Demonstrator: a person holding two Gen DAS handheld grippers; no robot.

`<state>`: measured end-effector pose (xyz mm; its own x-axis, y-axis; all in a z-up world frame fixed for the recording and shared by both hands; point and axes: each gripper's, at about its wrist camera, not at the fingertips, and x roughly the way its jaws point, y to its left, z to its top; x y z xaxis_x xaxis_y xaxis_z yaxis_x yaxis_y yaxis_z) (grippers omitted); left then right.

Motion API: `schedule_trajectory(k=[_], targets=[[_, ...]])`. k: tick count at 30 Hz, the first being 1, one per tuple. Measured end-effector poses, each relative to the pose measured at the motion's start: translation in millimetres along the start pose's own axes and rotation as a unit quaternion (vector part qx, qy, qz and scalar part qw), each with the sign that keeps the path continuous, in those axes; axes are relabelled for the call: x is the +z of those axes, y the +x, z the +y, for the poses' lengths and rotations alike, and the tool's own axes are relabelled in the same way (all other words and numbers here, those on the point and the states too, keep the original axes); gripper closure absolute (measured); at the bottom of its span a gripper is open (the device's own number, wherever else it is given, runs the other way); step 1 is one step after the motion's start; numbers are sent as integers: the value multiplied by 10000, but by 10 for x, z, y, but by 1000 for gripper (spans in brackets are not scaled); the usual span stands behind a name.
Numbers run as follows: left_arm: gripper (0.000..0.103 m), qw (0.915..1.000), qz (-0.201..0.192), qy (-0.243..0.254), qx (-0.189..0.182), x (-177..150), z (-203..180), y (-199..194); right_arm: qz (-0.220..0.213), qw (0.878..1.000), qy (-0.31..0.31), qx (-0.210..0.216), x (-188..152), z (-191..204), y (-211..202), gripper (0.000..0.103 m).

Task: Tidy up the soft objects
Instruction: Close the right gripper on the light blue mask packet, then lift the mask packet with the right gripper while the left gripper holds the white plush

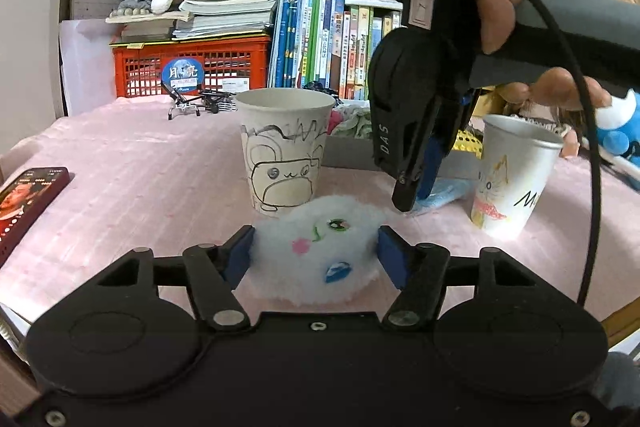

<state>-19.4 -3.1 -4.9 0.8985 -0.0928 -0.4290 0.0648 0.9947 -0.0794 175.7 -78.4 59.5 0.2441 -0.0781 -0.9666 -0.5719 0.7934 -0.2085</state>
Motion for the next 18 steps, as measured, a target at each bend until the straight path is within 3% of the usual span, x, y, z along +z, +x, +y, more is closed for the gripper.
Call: schedule_trajectory(k=[10, 11, 13, 15, 17, 18], targets=[[44, 9998, -108, -143, 133, 42, 105, -72, -152, 9992, -320, 180, -267, 189, -154, 96], [45, 9997, -117, -158, 166, 49, 129, -72, -251, 9992, -237, 214, -302, 178, -195, 91], [45, 9994, -137, -202, 225, 66, 173, -73, -571, 9979, 105, 294, -408, 144, -295, 68], [45, 9991, -170, -262, 284, 85, 219, -75, -1201, 9910, 529, 270, -599, 133, -412, 53], [45, 9988, -208, -309, 325, 98, 272, -78, -2033, 9734, 1049, 149, -888, 170, -498, 32], [45, 9987, -222, -316, 344, 103, 298, -76, -2410, 9613, 1331, 129, -1045, 199, -512, 30]])
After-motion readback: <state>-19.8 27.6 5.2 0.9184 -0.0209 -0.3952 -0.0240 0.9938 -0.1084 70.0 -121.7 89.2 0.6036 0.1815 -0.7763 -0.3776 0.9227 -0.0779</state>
